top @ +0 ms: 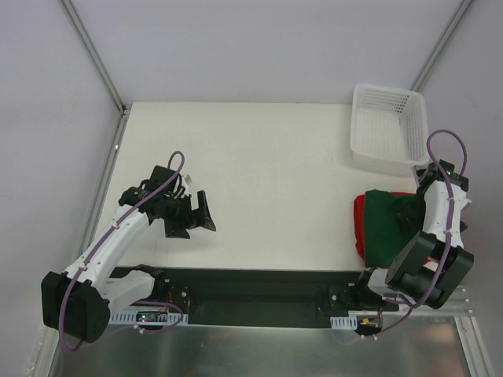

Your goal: Fold and stack the t-shirts

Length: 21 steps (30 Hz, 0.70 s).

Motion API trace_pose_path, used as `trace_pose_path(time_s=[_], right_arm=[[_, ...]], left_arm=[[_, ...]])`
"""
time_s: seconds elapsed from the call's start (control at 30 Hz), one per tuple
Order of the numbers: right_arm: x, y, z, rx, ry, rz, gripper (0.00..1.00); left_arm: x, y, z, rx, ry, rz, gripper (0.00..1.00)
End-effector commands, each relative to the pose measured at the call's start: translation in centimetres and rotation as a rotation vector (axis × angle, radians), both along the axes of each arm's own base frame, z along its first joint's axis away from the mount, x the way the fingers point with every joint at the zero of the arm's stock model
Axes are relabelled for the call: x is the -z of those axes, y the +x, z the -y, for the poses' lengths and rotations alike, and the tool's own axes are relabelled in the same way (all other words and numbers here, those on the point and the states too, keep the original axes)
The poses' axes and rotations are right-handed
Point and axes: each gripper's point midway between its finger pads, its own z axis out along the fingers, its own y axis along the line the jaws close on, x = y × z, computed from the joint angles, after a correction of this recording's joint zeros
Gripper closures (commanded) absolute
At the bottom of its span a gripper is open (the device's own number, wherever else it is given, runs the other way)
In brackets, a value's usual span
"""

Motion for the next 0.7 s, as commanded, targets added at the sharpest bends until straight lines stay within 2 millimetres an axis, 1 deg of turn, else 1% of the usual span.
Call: trace_pose_path(time_s=[0.0, 0.07, 0.1, 0.23, 0.37, 0.5, 0.6, 0.63, 0.67], right_arm=[[-3.5, -1.6, 1.1, 0.04, -0.134, -0.03, 0.04], [-3.9, -2.0, 1.3, 0.066, -0.167, -0.024, 0.04], [-4.4, -2.6, 1.6, 0.077, -0.199, -0.031, 0.04], [-5.0, -3.5, 1.7, 0.106, -0.242, -0.019, 0.04], [-4.9, -4.7, 1.9, 0.135, -0.246, -0.036, 0.04], [-3.9, -6.2, 1.9, 0.173, -0.237, -0.065, 0.04], [-3.9, -6.5, 2.1, 0.21, -0.234, -0.056, 0.04], [-3.6, -6.8, 2.2, 0.223, -0.228, -0.06, 0.04], [-3.3, -6.7, 2.2, 0.231, -0.218, -0.054, 0.04]], left_arm=[[-0.4, -0.3, 0.1, -0.001, 0.002, -0.001, 0.01], [-0.4, -0.3, 0.1, 0.003, 0.001, -0.003, 0.01], [-0.5, -0.3, 0.2, 0.004, -0.002, -0.003, 0.01], [-0.5, -0.4, 0.4, 0.024, -0.004, -0.011, 0.01], [-0.6, -0.6, 1.0, 0.057, -0.004, -0.017, 0.01], [-0.7, -0.9, 1.5, 0.09, -0.001, -0.031, 0.01], [-0.7, -1.2, 1.9, 0.118, 0.005, -0.04, 0.01], [-0.7, -1.3, 2.0, 0.127, 0.006, -0.041, 0.01], [-0.7, -1.4, 2.1, 0.134, 0.01, -0.044, 0.01]])
